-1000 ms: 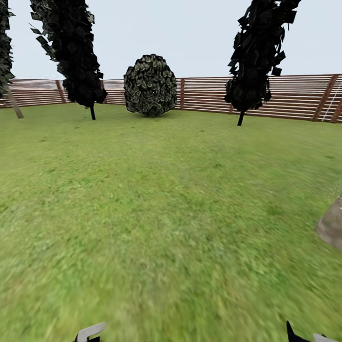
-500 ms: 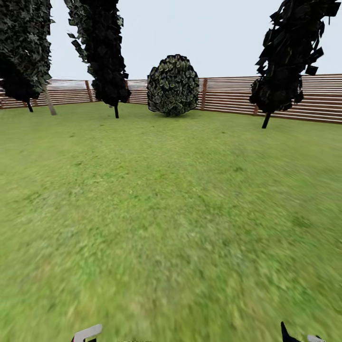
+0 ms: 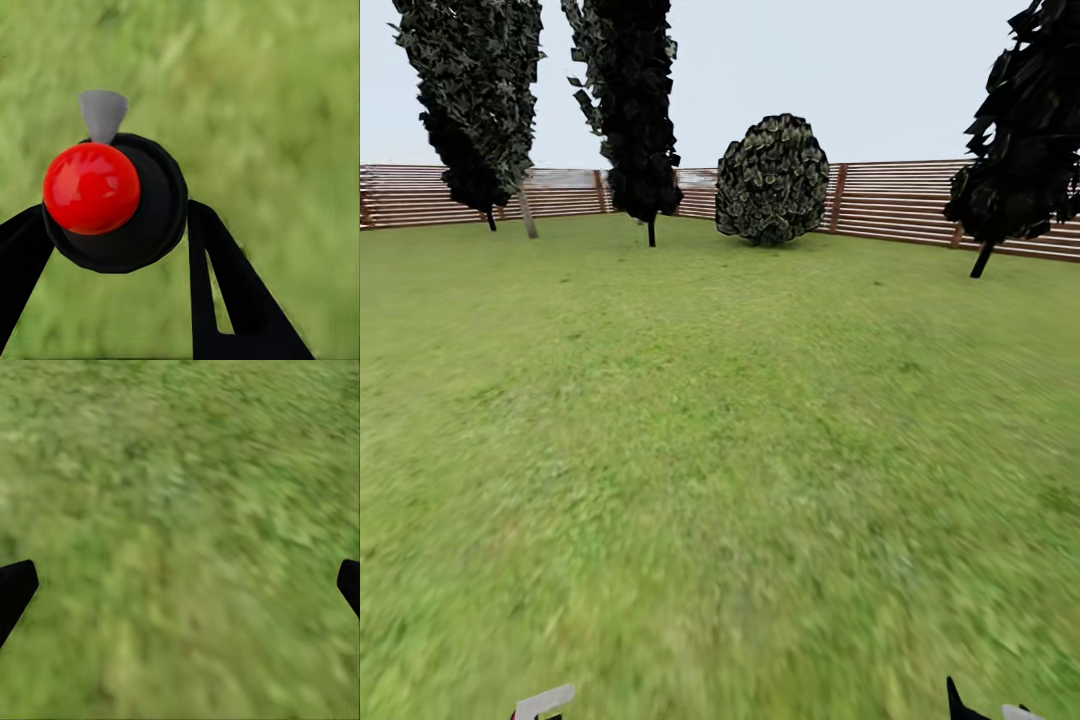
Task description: In the garden, pick up the pesticide atomizer on the floor and spray pesticide onto both trees until each tree trunk is fully covered.
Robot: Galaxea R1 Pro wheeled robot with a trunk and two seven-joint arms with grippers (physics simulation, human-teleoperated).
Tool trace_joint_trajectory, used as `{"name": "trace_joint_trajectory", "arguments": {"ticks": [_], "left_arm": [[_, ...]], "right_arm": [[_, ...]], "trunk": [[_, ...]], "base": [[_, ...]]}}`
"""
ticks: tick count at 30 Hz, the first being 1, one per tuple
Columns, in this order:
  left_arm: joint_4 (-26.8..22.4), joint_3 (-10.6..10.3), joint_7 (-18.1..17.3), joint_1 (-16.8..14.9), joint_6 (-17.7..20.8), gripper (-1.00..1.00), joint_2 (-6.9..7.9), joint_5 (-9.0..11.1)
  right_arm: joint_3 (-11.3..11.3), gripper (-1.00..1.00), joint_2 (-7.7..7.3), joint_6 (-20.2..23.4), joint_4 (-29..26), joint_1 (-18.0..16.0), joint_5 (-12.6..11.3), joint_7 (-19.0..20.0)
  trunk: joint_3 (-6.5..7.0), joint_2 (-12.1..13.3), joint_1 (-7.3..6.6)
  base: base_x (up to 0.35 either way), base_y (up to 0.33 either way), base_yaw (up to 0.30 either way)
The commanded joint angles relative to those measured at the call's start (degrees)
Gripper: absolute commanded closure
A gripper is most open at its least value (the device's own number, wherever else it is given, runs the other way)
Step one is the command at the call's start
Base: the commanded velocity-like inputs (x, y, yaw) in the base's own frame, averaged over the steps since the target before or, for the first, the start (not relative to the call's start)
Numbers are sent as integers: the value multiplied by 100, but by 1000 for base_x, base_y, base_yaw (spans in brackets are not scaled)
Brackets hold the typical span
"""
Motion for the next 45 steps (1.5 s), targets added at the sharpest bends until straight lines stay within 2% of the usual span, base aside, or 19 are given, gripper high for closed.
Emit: {"name": "trace_joint_trajectory", "arguments": {"ticks": [1,25,45], "left_arm": [[0,0,0,0,1,100,0,-1],[-9,9,88,0,8,100,5,7],[-9,13,88,0,8,100,9,7]], "right_arm": [[0,-100,0,1,4,0,0,-2],[0,-100,0,-7,4,0,0,-8],[0,-100,4,-7,1,0,0,-8]], "trunk": [[0,0,0],[0,0,0],[0,0,0]], "base": [[0,205,279],[-1,266,279],[-172,242,279]]}}
